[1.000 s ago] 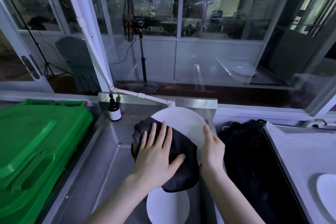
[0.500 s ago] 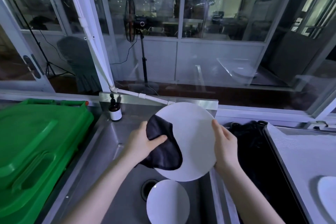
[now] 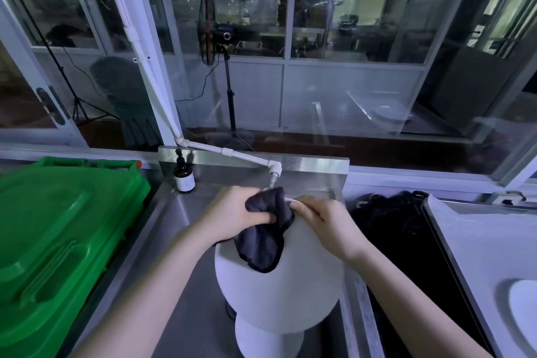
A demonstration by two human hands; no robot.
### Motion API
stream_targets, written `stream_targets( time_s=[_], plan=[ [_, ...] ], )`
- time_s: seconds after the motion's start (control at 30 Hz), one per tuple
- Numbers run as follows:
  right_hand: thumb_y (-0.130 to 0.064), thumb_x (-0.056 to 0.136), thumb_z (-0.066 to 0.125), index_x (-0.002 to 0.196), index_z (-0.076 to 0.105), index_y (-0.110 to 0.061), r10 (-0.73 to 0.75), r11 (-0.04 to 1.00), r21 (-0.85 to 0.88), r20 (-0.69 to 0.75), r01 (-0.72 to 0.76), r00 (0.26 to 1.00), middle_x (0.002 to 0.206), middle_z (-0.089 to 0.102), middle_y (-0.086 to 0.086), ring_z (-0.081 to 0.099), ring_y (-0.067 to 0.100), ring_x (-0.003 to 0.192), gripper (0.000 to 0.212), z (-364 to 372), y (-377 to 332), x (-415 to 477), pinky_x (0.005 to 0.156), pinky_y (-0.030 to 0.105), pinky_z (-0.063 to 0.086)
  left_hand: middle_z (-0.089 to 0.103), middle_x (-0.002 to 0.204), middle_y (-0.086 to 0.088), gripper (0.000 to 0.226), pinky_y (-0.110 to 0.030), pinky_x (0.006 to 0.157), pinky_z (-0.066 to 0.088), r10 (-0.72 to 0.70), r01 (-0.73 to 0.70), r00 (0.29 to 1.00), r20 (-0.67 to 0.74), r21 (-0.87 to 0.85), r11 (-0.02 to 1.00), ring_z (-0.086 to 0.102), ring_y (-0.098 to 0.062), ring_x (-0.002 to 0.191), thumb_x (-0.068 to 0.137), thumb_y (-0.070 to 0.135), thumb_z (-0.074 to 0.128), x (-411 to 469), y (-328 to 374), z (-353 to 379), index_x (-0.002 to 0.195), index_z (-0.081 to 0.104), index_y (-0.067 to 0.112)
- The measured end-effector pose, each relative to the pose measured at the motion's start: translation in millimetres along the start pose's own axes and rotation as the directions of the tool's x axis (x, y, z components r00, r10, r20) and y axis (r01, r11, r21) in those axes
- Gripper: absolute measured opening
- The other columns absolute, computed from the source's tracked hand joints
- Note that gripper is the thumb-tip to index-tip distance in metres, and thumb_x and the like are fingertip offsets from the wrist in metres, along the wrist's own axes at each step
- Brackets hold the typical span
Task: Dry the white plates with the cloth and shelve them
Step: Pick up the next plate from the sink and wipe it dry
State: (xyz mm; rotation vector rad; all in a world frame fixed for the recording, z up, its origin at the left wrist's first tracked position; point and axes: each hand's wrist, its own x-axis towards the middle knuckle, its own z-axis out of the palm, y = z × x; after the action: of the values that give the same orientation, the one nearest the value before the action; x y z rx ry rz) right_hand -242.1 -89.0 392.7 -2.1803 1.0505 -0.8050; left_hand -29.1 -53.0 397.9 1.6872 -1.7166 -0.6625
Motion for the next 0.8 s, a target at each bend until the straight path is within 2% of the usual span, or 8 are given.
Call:
stream_targets(
  time_s=[0.13, 0.23, 0.37, 0.47, 0.53, 0.67, 0.73, 0.8],
  plan=[
    [-0.033, 0.101, 0.055, 0.082, 0.067, -0.007, 0.129, 0.985, 0.137, -0.167, -0.107, 0.977, 0.059, 0.056, -0.013, 0.047, 0.006, 0.057, 0.034, -12, 9, 1, 0.058, 0.018, 0.037, 0.071, 0.069, 0.009, 0.022, -0.022, 0.052, 0.046, -0.350, 0.207, 0.886, -0.306, -0.415, 0.886, 0.067, -0.008, 0.067, 0.072, 0.046, 0.074, -24, -15, 21, 0.080, 0.069, 0.026],
    [-0.034, 0.101, 0.054, 0.068, 0.050, -0.003, 0.241, 0.952, 0.255, -0.290, -0.168, 0.926, 0.052, 0.034, -0.010, 0.029, 0.006, 0.053, 0.046, -9, 16, -5, 0.051, 0.020, 0.025, 0.072, 0.071, 0.012, 0.014, -0.027, 0.055, 0.049, -0.489, 0.281, 0.826, -0.282, -0.546, 0.789, 0.068, -0.010, 0.072, 0.074, 0.040, 0.076, -33, -21, 32, 0.080, 0.069, 0.031],
    [-0.033, 0.100, 0.055, 0.068, 0.044, -0.002, 0.150, 0.980, 0.162, -0.196, -0.119, 0.969, 0.057, 0.033, -0.006, 0.028, 0.007, 0.055, 0.047, -16, 15, -3, 0.052, 0.024, 0.024, 0.074, 0.078, 0.012, 0.048, -0.029, 0.070, 0.054, -0.269, 0.228, 0.953, -0.140, -0.254, 0.940, 0.069, -0.005, 0.078, 0.049, 0.059, 0.078, -25, -23, 14, 0.082, 0.069, 0.025],
    [-0.030, 0.100, 0.056, 0.067, 0.053, -0.010, -0.026, 0.999, -0.039, 0.020, 0.027, 0.999, 0.062, 0.048, 0.006, 0.039, 0.012, 0.062, 0.039, -11, 2, 3, 0.062, 0.030, 0.034, 0.071, 0.073, 0.004, 0.062, -0.033, 0.066, 0.050, -0.166, 0.167, 0.986, -0.014, 0.072, 0.983, 0.067, -0.013, 0.074, 0.040, 0.071, 0.070, -9, -13, 7, 0.075, 0.066, 0.019],
    [-0.027, 0.100, 0.057, 0.065, 0.050, -0.016, -0.073, 0.992, -0.094, 0.083, 0.081, 0.994, 0.063, 0.050, 0.005, 0.041, 0.017, 0.064, 0.037, -6, -2, 5, 0.065, 0.031, 0.036, 0.070, 0.075, 0.001, 0.063, -0.031, 0.063, 0.047, -0.143, 0.131, 0.986, 0.087, 0.133, 0.982, 0.066, -0.016, 0.074, 0.043, 0.070, 0.070, -3, -10, 7, 0.077, 0.067, 0.017],
    [-0.032, 0.101, 0.056, 0.078, 0.063, -0.012, 0.024, 0.999, -0.020, -0.032, -0.025, 0.999, 0.067, 0.060, -0.004, 0.047, 0.005, 0.064, 0.031, -20, 7, 9, 0.067, 0.027, 0.040, 0.071, 0.066, 0.009, 0.025, -0.018, 0.050, 0.044, -0.256, 0.209, 0.959, -0.119, -0.310, 0.928, 0.062, 0.000, 0.057, 0.064, 0.050, 0.079, -15, -15, 15, 0.070, 0.068, 0.028],
    [-0.037, 0.100, 0.057, 0.083, 0.068, -0.016, 0.120, 0.992, 0.049, -0.158, -0.113, 0.980, 0.064, 0.062, -0.014, 0.049, 0.001, 0.062, 0.029, -22, 12, 8, 0.063, 0.018, 0.040, 0.069, 0.061, 0.007, 0.018, -0.022, 0.045, 0.045, -0.437, 0.249, 0.864, -0.249, -0.544, 0.801, 0.064, -0.007, 0.055, 0.071, 0.046, 0.078, -25, -16, 30, 0.071, 0.069, 0.031],
    [-0.038, 0.100, 0.056, 0.085, 0.069, -0.008, 0.204, 0.977, 0.115, -0.249, -0.180, 0.947, 0.063, 0.062, -0.004, 0.047, 0.005, 0.062, 0.036, -13, 16, 2, 0.062, 0.024, 0.039, 0.070, 0.064, 0.003, 0.027, -0.030, 0.052, 0.048, -0.620, 0.275, 0.736, -0.272, -0.717, 0.641, 0.068, -0.017, 0.061, 0.069, 0.049, 0.077, -34, -18, 46, 0.072, 0.069, 0.024]
  ],
)
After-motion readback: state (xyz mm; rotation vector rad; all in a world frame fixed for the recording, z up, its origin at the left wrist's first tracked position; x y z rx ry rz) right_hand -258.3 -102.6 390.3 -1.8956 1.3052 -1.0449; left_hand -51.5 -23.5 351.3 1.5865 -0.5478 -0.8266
